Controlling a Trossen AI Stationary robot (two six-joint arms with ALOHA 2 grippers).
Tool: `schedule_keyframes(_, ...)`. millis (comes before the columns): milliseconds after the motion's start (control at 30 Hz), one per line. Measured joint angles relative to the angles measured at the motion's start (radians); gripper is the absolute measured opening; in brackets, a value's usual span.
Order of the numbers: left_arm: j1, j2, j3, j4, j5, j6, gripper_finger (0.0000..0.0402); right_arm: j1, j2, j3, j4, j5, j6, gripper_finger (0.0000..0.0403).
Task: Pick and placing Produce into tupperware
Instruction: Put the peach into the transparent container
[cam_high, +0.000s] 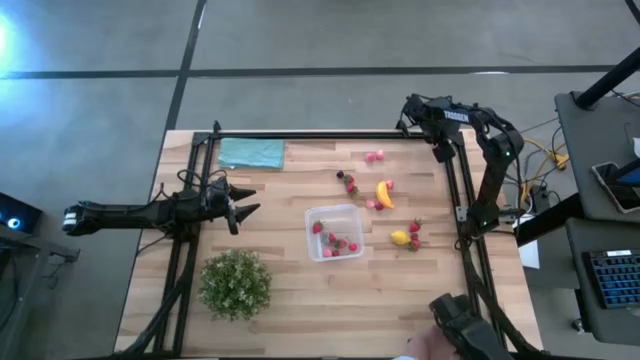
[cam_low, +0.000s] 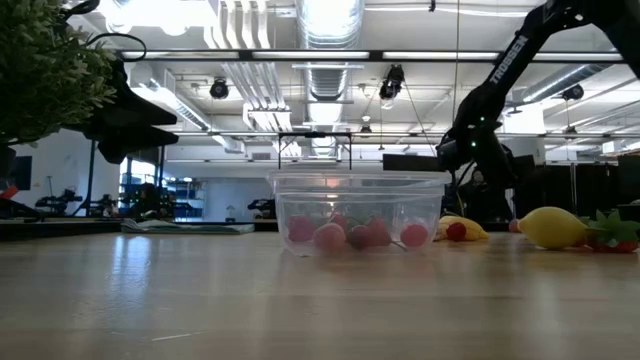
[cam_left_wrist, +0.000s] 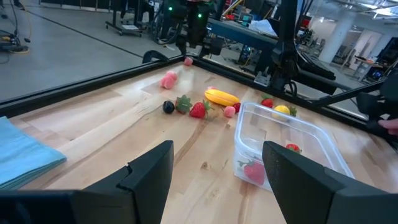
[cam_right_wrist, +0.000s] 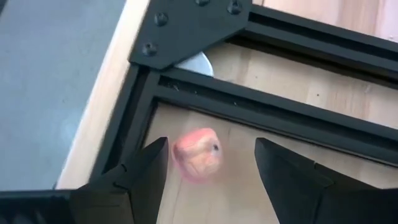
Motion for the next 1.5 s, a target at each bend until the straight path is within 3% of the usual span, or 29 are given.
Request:
schedule_keyframes(500,0.000,0.005,0.000,0.000,-0.005,-0.025,0.0233,-0.002,0.083,0.065,-0.060,0.003,0.033,0.0227)
schedule_keyframes(900,0.000,0.005,0.000,0.000,-0.005,-0.025,0.0233,-0.002,0.083,0.065,-0.060,0.049,0.090,0.0139)
schedule_keyframes(1067,0.000,0.006,0.000,0.000,-0.005,-0.025,0.0233,-0.002,0.083,0.065,-0.057,0.049,0.096,0.0121)
schedule_keyframes(1267,0.000,0.006,0.000,0.000,-0.005,-0.025,0.0233,-0.002,0.082,0.062,-0.037,0.025,0.100,0.0125)
schedule_keyframes(1500,0.000,0.006,0.000,0.000,-0.005,-0.025,0.0233,0.001,0.082,0.060,-0.027,-0.011,0.103,0.0161)
